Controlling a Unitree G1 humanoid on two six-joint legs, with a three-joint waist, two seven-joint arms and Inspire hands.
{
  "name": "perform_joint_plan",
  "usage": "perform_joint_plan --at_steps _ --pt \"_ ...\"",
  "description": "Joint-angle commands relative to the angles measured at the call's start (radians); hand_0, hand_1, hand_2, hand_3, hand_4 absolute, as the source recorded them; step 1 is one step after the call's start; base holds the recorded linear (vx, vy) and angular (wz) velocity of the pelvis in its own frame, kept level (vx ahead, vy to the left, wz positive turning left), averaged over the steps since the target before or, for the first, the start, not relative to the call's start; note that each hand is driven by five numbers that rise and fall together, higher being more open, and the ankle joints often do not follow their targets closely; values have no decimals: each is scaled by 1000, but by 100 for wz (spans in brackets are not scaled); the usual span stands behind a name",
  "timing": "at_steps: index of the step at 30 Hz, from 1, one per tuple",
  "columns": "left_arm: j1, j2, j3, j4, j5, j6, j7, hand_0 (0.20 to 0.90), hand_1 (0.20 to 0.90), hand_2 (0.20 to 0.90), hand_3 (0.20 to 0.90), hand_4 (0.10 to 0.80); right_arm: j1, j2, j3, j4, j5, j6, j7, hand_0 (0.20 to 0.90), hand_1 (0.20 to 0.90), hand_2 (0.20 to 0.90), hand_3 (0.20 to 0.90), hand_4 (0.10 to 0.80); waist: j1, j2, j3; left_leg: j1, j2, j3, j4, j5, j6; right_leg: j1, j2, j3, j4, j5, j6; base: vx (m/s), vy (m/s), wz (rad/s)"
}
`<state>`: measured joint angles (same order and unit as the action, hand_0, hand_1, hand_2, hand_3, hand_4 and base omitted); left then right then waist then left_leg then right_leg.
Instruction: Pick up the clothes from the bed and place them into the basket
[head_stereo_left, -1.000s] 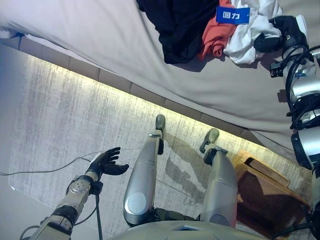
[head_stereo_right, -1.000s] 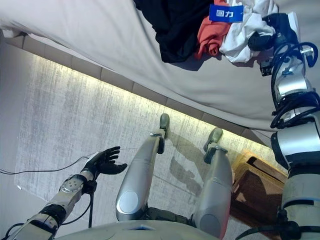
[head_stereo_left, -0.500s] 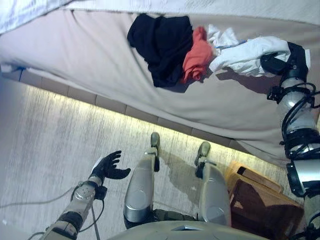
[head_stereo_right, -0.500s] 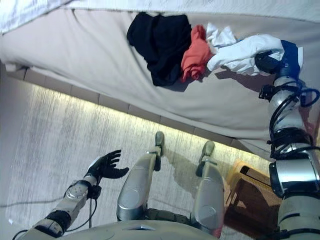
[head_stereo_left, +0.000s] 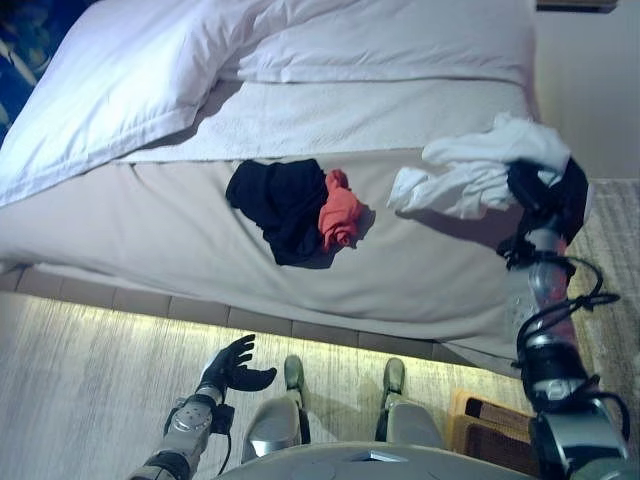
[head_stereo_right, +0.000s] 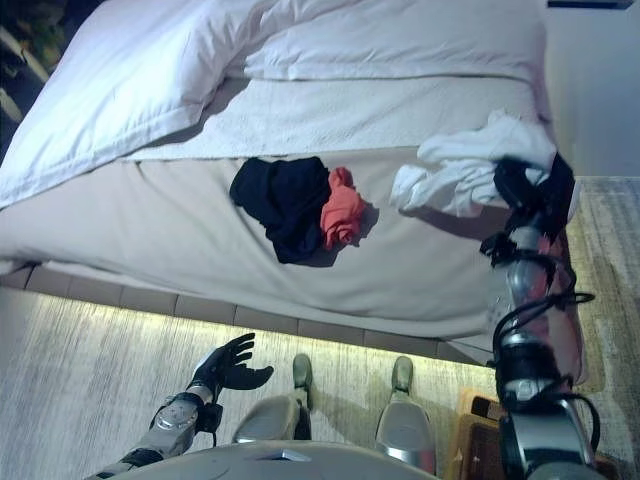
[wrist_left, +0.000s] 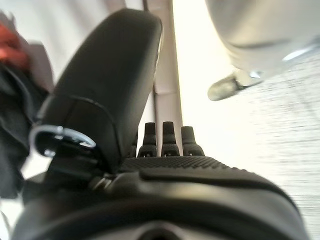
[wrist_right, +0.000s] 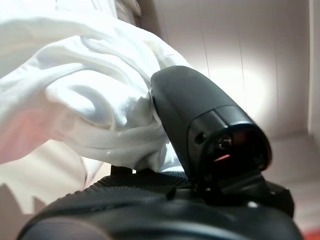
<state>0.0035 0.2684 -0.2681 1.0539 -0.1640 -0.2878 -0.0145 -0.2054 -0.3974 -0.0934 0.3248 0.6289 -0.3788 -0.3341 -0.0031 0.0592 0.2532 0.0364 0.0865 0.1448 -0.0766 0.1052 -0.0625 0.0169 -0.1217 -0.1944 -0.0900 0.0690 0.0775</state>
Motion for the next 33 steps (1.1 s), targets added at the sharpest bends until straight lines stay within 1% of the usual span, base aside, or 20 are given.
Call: perform_joint_plan --at_steps 1,3,5,6,7,8,10,11,13,14,15,16,17,20,24,26,27,28,30,33 --pt "50 -5 -25 48 57 -50 86 900 900 900 900 800 49 7 -68 -191 -50 -188 -41 300 300 300 200 100 -30 -61 -119 -75 -34 0 143 -100 -1 -26 49 55 102 -58 -45 -18 -21 -20" --pt "90 -54 -11 14 100 -39 141 900 900 900 900 800 111 58 -54 -245 -93 -219 -48 300 300 300 200 100 -11 -102 -106 -97 -60 -142 286 -128 13 -10 37 91 130 -57 -48 21 2 -59" --pt "117 -74 -7 -3 117 -35 162 900 900 900 900 800 132 70 -34 -270 -80 -245 -22 300 300 300 200 100 20 -109 -98 -103 -127 -326 307 -141 50 -1 50 172 135 -49 -39 36 48 -83" --pt "119 -75 -7 -4 125 -36 161 900 900 900 900 800 132 69 -33 -271 -83 -249 -25 300 300 300 200 100 23 -110 -99 -104 -135 -344 299 -136 54 -4 50 182 133 -44 -37 11 78 -111" --pt "125 -74 -14 -3 125 -43 161 900 900 900 900 800 124 65 -25 -273 -96 -261 -34 300 300 300 200 100 35 -106 -104 -91 -155 -401 255 -149 68 -8 61 218 133 -43 -32 -25 141 -145" --pt "128 -67 -10 2 133 -53 148 900 900 900 900 800 110 57 -17 -272 -118 -275 -76 300 300 300 200 100 40 -105 -105 -82 -175 -421 271 -183 82 -24 60 255 142 -45 -24 -13 201 -184" --pt "118 -48 -2 13 129 -61 117 900 900 900 900 800 108 55 -26 -281 -120 -267 -115 300 300 300 200 100 27 -90 -120 -41 -158 -379 197 -194 86 -23 53 272 131 -36 -6 -43 252 -173" --pt "100 -25 -7 13 141 -69 92 900 900 900 900 800 122 55 -44 -292 -126 -259 -163 300 300 300 200 100 14 -85 -133 -24 -151 -357 145 -170 83 -34 31 276 124 -8 19 -67 235 -138" --pt "79 -4 -10 11 132 -63 79 900 900 900 900 800 139 60 -62 -290 -151 -246 -215 300 300 300 200 100 -1 -78 -140 -14 -153 -344 122 -170 88 -50 13 288 130 4 42 -47 196 -81" --pt "53 21 -7 10 117 -46 72 900 900 900 900 800 160 67 -87 -288 -156 -244 -256 300 300 300 200 100 -18 -78 -140 -2 -160 -337 99 -173 98 -81 -16 305 138 43 71 -35 164 -42" --pt "40 33 -3 10 109 -33 67 900 900 900 900 800 171 74 -100 -285 -152 -241 -260 300 300 300 200 100 -26 -79 -138 4 -165 -331 89 -174 100 -102 -33 303 140 72 82 -47 154 -47" --pt "32 47 3 14 99 -19 63 900 900 900 900 800 184 83 -114 -280 -139 -240 -262 300 300 300 200 100 -34 -79 -135 16 -171 -319 73 -175 101 -132 -57 279 152 111 91 -16 116 -40" --pt "33 52 7 18 92 -12 65 900 900 900 900 800 190 88 -120 -276 -130 -237 -252 300 300 300 200 100 -31 -73 -137 29 -167 -301 56 -180 101 -137 -69 233 160 112 95 -49 133 -27" --pt "62 69 30 19 78 8 90 900 900 900 900 800 166 89 -120 -242 -85 -201 -213 300 300 300 200 100 18 -51 -138 48 -152 -189 -4 -144 92 -158 -118 -1 254 145 99 -248 141 -98" --pt "64 72 50 43 54 7 113 900 900 900 900 800 120 92 -57 -222 -110 -178 -268 300 300 300 200 100 97 -8 -161 -8 -114 -97 1 -108 110 -97 -128 -120 430 26 43 -303 64 -148" --pt "59 64 73 71 10 0 120 900 900 900 900 800 109 119 -6 -203 -139 -172 -283 300 300 300 200 100 137 -14 -176 -45 -100 -30 12 -101 110 -15 -151 -181 423 -30 38 -251 -41 -95" --pt "58 61 90 78 -5 -3 122 900 900 900 900 800 102 133 17 -186 -149 -174 -292 300 300 300 200 100 156 -31 -175 -49 -97 6 17 -98 97 41 -140 -204 352 -68 42 -158 -217 -112" --pt "53 54 107 76 -16 3 126 900 900 900 900 800 97 148 48 -160 -170 -179 -323 300 300 300 200 100 168 -53 -174 -66 -78 39 33 -85 72 99 -94 -213 191 -103 42 -156 -285 -138" --pt "57 36 125 69 -22 -5 119 900 900 900 900 800 102 157 71 -141 -155 -162 -339 300 300 300 200 100 169 -74 -183 -103 -46 66 53 -67 48 113 -67 -199 80 -83 45 -142 -241 -123" --pt "58 13 108 43 10 -24 101 900 900 900 900 800 112 143 68 -87 -128 -148 -327 300 300 300 200 100 167 -94 -181 -130 -22 82 51 -49 29 137 -43 -187 26 -72 50 -116 -162 -67"
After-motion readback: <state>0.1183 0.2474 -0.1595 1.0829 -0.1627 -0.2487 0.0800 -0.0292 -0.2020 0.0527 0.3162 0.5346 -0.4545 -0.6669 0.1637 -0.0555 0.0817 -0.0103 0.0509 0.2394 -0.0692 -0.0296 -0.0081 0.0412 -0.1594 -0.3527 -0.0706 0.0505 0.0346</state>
